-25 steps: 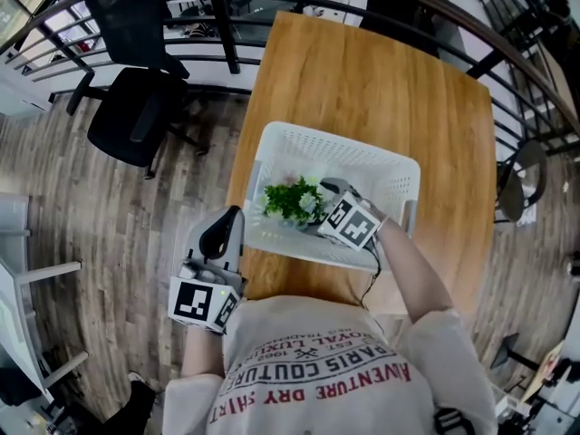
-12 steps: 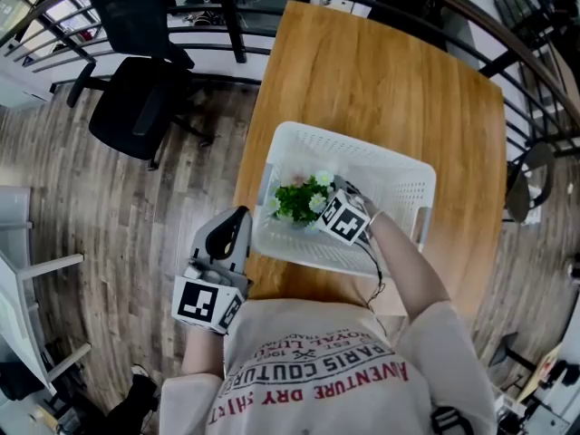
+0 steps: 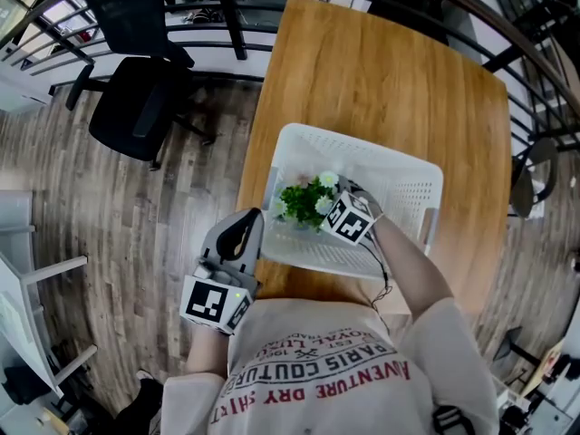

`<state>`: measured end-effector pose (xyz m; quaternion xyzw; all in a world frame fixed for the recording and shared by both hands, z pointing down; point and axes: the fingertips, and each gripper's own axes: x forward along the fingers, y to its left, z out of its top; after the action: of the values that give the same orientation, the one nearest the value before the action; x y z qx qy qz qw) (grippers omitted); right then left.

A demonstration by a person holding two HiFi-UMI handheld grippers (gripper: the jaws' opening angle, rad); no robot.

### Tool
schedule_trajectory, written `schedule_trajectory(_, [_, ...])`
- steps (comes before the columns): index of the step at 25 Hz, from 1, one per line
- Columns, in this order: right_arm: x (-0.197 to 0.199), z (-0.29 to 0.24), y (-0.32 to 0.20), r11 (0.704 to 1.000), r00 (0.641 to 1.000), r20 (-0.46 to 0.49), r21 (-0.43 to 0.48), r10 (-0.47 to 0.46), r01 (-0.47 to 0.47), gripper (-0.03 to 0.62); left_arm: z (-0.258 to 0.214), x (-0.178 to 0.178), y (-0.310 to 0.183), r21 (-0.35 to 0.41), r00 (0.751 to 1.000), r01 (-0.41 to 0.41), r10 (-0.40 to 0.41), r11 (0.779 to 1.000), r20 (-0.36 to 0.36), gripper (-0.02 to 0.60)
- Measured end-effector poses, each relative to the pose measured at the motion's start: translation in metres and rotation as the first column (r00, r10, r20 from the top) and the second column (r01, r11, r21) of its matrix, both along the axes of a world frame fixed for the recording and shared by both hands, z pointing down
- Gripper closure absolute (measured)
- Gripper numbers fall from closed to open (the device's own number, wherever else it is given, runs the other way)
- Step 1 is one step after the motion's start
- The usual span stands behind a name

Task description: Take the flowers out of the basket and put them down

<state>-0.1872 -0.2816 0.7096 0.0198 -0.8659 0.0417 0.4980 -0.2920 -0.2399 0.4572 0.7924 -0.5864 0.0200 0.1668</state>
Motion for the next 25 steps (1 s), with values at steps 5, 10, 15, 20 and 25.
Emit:
schedule_trajectory(5, [0.0,-0.001,-0.003,1.0,1.0,-0.017,0.001,0.014,-0.014,0.119,0.001,0.003,0.001,-0.008,1.0,-0.024,0.024,1.0,0.0,0.554])
schedule_trajectory(10, [0.008,-0.012,-0.016,0.992,0.993,-0.033,-0.04,0.116,-0.117,0.119,-0.001,0.002,0.002,-0.003,0.999,-0.045,0.045,0.999,0.006,0.554])
schedule_trajectory(15, [0.02,-0.042,-0.027,0.98,0.981,-0.008,-0.034,0.195,-0.196,0.119,-0.005,0.002,0.005,0.008,0.997,-0.081,0.081,0.997,0.002,0.554])
schedule_trajectory(20, [0.027,-0.084,-0.023,0.968,0.967,0.041,0.004,0.251,-0.251,0.119,-0.012,0.009,0.005,0.031,0.991,-0.133,0.134,0.991,-0.004,0.554])
schedule_trajectory(25, [0.038,-0.127,-0.015,0.96,0.957,0.101,0.032,0.273,-0.277,0.12,-0.03,0.029,0.003,0.075,0.989,-0.148,0.148,0.986,0.008,0.554])
